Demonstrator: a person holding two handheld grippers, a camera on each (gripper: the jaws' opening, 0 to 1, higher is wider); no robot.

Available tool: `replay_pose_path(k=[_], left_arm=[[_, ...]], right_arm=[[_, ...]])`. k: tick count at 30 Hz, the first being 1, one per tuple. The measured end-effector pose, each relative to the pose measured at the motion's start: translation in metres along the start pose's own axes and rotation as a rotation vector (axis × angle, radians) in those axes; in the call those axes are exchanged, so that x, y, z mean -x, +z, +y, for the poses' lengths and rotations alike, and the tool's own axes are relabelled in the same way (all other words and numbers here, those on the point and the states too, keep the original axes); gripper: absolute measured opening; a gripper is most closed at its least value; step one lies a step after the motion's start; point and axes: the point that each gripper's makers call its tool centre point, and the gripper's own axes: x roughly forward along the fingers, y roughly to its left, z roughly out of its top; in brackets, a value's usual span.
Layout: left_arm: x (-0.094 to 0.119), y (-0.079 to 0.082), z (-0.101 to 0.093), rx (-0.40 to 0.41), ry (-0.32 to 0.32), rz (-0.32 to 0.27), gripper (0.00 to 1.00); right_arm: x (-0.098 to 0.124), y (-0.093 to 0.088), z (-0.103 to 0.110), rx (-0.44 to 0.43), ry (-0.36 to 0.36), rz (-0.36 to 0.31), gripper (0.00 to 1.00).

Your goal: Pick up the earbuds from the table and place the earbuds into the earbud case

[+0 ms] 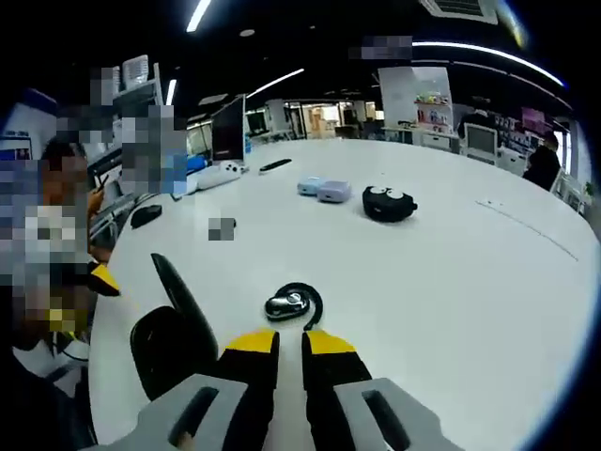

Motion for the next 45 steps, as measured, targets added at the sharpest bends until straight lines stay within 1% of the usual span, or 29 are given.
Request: replay_pose_path(k=[5,11,20,23,25,29,30,32,34,38,40,41,42,43,44,45], left_arm=[[-0.002,0.008,0.001,-0.017,0.001,0.004,0.43],[-0.004,0.024,0.003,-0.055,0.006,-0.002,0.43],[-0.008,0.03,0.004,-0.076,0.021,0.015,0.43],[-0.012,0.041,0.002,-0.082,0.011,0.01,0.43],[-0.016,0.048,0.002,-0.113,0.011,0.021,0.43],[-0.028,0.065,0.008,-0.161,0.018,0.051,0.44],[-0.032,0.068,0.01,-0.173,0.017,0.069,0.45],[-0.042,0.074,0.018,-0.221,0.02,0.115,0.45],[-0.053,0.079,0.022,-0.236,0.017,0.145,0.45],[-0.074,0.083,0.029,-0.232,-0.008,0.199,0.44],[-0.081,0.084,0.031,-0.23,-0.018,0.212,0.44],[-0.088,0.087,0.039,-0.223,-0.013,0.23,0.44],[-0.093,0.088,0.042,-0.228,-0.009,0.237,0.43],[-0.097,0.091,0.05,-0.229,-0.009,0.242,0.43],[-0.101,0.091,0.053,-0.225,-0.01,0.249,0.43],[-0.105,0.09,0.048,-0.219,-0.012,0.255,0.43]], right_arm=[[-0.005,0.002,0.004,0.007,0.01,-0.002,0.09],[-0.017,0.007,0.008,0.019,0.036,-0.012,0.07],[-0.031,0.012,0.011,0.018,0.062,-0.031,0.06],[-0.033,0.014,0.012,0.019,0.072,-0.038,0.06],[-0.032,0.014,0.012,0.018,0.078,-0.039,0.07],[-0.015,0.013,0.008,-0.007,0.08,-0.071,0.08],[-0.01,0.011,0.005,-0.011,0.074,-0.076,0.08],[-0.001,0.009,0.0,-0.021,0.064,-0.084,0.08],[0.014,0.006,-0.006,-0.03,0.047,-0.1,0.08],[0.04,0.002,-0.011,-0.041,0.028,-0.127,0.09],[0.048,0.0,-0.012,-0.042,0.021,-0.136,0.09],[0.056,-0.002,-0.012,-0.046,0.015,-0.149,0.09],[0.061,-0.003,-0.012,-0.05,0.012,-0.154,0.09],[0.064,-0.005,-0.012,-0.054,0.01,-0.16,0.09],[0.068,-0.006,-0.011,-0.056,0.008,-0.166,0.09],[0.071,-0.008,-0.011,-0.057,0.007,-0.17,0.09]])
